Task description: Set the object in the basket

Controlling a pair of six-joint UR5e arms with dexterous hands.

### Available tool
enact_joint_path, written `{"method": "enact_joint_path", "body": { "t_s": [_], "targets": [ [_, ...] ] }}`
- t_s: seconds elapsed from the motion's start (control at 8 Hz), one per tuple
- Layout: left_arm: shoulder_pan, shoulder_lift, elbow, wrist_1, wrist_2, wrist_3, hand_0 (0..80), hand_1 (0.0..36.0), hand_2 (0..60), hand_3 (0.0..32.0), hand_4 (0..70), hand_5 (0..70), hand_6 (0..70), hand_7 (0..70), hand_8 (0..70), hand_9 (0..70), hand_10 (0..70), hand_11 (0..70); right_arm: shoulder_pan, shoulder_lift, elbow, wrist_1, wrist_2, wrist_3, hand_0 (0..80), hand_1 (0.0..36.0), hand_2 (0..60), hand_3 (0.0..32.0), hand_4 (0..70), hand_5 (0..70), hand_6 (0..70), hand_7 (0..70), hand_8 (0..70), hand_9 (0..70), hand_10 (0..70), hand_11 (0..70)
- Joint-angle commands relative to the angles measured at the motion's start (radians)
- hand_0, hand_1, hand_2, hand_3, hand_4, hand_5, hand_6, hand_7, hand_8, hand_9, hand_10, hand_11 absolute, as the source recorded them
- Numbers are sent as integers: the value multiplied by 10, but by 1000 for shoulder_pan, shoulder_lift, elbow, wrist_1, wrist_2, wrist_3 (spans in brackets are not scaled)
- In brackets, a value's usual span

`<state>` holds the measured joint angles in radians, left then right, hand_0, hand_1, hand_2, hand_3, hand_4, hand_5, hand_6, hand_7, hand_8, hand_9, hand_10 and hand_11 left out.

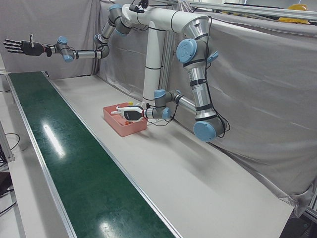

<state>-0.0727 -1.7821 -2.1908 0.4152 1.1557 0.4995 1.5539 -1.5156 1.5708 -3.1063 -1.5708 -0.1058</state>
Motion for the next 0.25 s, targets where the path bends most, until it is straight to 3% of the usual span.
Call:
{"method": "enact_joint_path", "body": {
  "t_s": [0.0,0.12],
  "targets": [
    [-44,9,-87,2,4,-4,800,215,0,0,28,193,0,1,109,128,54,111,0,0,0,0,0,0,0,0,0,0,0,0,0,0,0,0,0,0],
    [-61,10,-104,1,6,-4,800,212,0,14,7,154,0,0,75,82,18,60,-1,0,0,0,0,0,0,0,0,0,0,0,0,0,0,0,0,0]
  ]
}}
